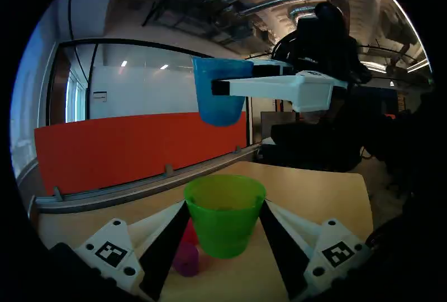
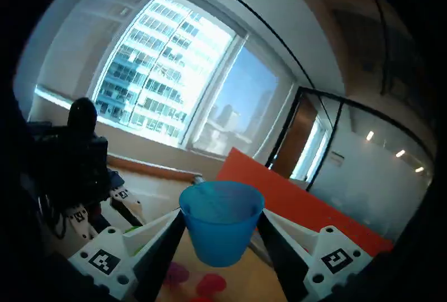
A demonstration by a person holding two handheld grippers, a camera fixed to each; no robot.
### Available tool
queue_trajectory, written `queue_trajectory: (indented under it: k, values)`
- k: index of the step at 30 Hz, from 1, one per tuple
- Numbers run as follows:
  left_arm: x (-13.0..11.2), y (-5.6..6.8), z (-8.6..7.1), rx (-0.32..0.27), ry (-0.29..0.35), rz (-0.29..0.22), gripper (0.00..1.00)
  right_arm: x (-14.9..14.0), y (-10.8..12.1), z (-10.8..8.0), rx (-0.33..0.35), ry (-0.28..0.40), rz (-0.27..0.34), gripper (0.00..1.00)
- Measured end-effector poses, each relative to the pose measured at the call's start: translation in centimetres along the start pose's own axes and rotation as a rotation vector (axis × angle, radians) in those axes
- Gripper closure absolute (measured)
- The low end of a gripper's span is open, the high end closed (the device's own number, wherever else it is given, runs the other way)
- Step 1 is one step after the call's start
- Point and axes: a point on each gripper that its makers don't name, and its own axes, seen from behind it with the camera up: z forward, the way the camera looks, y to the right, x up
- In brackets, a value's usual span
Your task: Pour water
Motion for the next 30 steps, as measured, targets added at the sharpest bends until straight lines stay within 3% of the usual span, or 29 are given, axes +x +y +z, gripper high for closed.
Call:
queue_trajectory:
  k: [6, 11, 21, 30]
  values:
    - [0.3, -0.1, -0.1, 0.002, 0.001, 0.003, 0.16, 0.7, -1.1, -0.2, 0.053, 0.018, 0.191, 0.12]
    - [0.4, -0.2, -0.2, 0.006, 0.001, 0.005, 0.16, 0.9, -1.1, -0.3, 0.071, 0.026, 0.28, 0.12]
    - [0.1, -0.7, -0.2, 0.015, -0.007, 0.009, 0.16, 0.6, -0.7, -0.9, 0.063, 0.028, 0.318, 0.11]
    - [-0.3, -1.3, -0.8, 0.031, -0.018, 0.009, 0.15, -1.9, 0.9, -3.1, 0.006, 0.0, 0.32, 0.12]
